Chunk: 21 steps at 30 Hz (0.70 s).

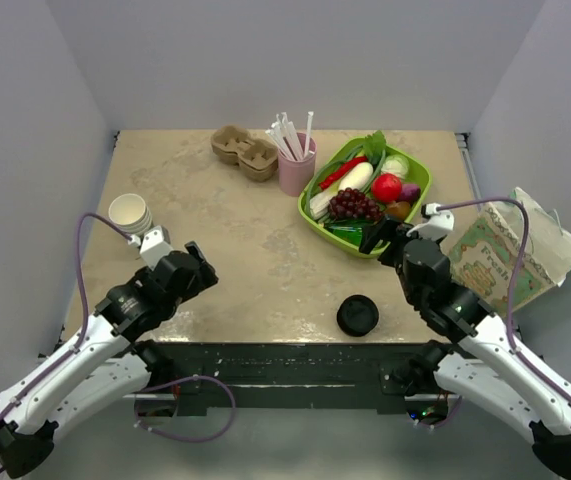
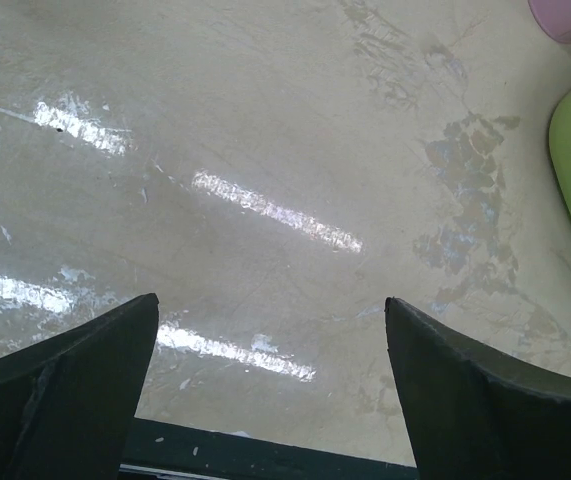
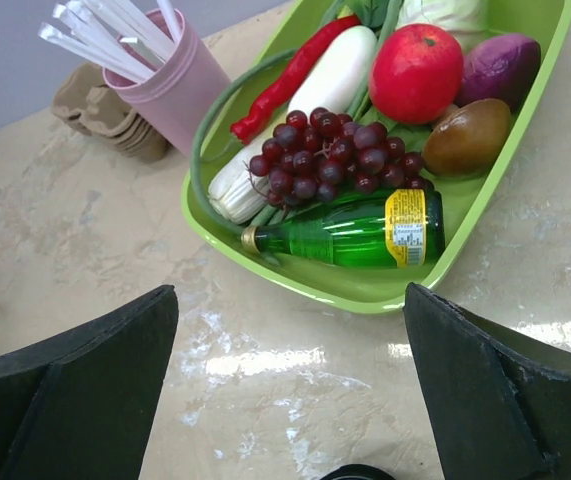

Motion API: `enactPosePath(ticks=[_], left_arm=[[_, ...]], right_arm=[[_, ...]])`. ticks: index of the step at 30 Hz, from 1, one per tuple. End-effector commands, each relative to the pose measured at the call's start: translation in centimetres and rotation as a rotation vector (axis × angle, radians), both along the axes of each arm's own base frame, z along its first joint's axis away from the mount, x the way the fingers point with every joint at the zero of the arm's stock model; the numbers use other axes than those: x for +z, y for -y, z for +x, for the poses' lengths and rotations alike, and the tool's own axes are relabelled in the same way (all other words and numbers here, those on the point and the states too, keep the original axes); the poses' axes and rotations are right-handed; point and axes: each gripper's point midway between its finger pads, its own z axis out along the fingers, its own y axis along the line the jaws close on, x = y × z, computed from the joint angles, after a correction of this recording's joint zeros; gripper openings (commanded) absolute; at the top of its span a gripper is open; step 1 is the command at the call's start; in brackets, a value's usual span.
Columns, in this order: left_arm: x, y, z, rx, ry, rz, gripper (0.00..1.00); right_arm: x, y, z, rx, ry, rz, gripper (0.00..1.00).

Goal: Pack the takeout coffee

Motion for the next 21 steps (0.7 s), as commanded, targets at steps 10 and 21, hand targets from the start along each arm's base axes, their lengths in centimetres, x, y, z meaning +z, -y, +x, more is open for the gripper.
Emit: enactPosePath(ticks=[10,21], left_arm=[[2.7,2.6,2.6,-0.045,0.109,-0.078,1.0],[9.2,6.2,16.8,-0.167,0.235,-0.167,0.97]], right_arm=[[-0.3,0.0,0.5,-0.034,-0.012,0.013,0.98],[0.4,-0.7,0.2,0.018,0.022,0.05,0.98]])
